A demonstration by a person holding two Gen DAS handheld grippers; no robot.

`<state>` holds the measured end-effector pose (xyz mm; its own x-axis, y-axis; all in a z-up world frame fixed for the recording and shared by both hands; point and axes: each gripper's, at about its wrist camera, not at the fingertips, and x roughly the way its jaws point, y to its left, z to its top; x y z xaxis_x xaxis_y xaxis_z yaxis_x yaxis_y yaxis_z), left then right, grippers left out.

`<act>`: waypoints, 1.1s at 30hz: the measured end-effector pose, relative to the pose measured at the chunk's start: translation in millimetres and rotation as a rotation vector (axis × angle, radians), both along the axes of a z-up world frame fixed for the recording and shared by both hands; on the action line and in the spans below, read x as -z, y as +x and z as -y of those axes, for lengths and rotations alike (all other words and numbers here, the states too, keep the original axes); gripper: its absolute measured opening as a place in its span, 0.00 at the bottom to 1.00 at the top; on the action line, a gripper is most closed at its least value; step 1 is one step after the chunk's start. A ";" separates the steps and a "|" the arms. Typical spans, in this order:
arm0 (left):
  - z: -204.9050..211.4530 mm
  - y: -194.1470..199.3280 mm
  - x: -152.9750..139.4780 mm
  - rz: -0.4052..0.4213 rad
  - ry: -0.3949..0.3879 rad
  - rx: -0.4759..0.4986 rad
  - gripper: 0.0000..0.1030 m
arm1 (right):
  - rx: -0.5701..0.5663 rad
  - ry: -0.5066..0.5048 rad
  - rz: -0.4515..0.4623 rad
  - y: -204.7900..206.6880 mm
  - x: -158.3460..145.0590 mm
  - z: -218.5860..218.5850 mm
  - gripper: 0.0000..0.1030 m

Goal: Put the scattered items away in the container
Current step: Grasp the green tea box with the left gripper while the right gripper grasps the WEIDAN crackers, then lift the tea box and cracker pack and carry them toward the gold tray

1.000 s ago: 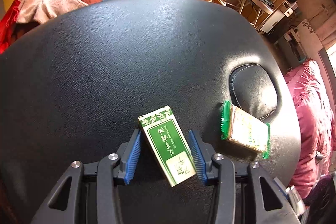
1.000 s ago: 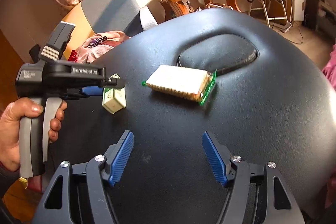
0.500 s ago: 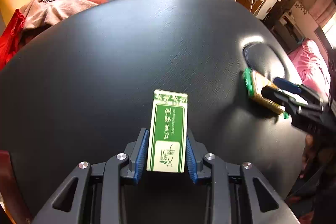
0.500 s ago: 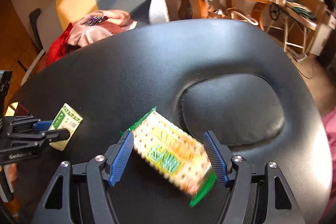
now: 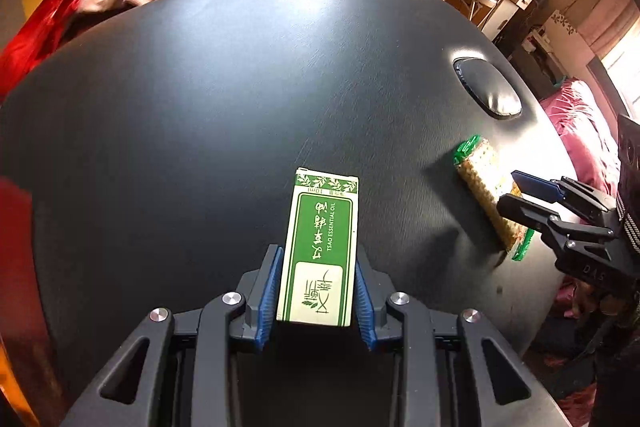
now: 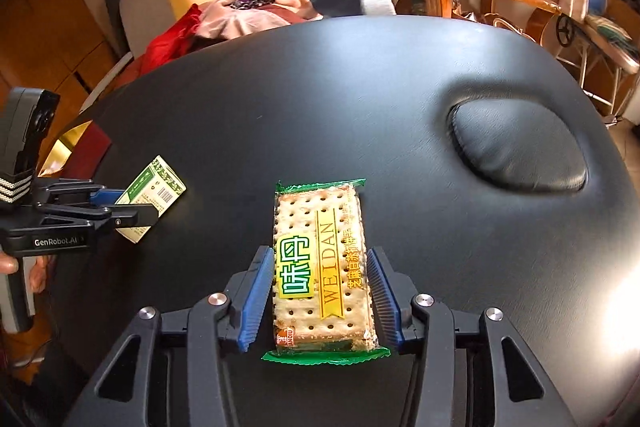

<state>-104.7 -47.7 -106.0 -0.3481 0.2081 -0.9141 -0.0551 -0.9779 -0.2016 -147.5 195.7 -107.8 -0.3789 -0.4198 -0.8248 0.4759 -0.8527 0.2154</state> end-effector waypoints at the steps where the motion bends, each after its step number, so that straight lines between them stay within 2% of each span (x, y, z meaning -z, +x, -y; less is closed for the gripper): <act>1: 2.9 6.6 -1.2 -0.006 0.004 -0.002 0.33 | 0.007 -0.010 0.004 6.0 -0.6 -0.5 0.55; 3: 12.0 17.0 -7.8 -0.036 0.020 -0.011 0.36 | 0.037 -0.034 -0.003 15.9 -3.6 -2.8 0.60; 5: 19.9 24.0 -13.3 -0.061 0.032 -0.017 0.39 | 0.068 -0.055 -0.017 23.8 -7.4 -4.9 0.61; 10: 21.3 31.6 -20.9 -0.118 -0.012 0.014 0.43 | 0.132 -0.023 -0.063 37.3 -11.7 5.8 0.66; 13: 14.8 25.8 -23.1 -0.116 -0.059 0.071 0.43 | 0.159 0.018 -0.084 37.9 -12.1 13.8 0.68; 19: -2.8 16.9 -15.0 -0.102 -0.103 0.146 0.43 | 0.172 0.063 -0.043 22.2 -5.8 15.1 0.68; 23: -1.5 14.8 -4.6 -0.081 -0.086 0.099 0.33 | 0.160 0.112 -0.018 13.4 2.8 19.3 0.67; 25: -1.9 17.4 -2.6 -0.088 -0.078 0.082 0.33 | 0.161 0.139 -0.024 13.6 7.0 21.6 0.52; 26: -1.3 20.6 -2.5 -0.094 -0.079 0.078 0.32 | 0.160 0.155 -0.042 15.8 7.5 22.8 0.50; 33: 7.0 54.5 -2.2 -0.106 -0.026 0.026 0.32 | 0.169 0.177 -0.073 41.2 8.3 34.4 0.49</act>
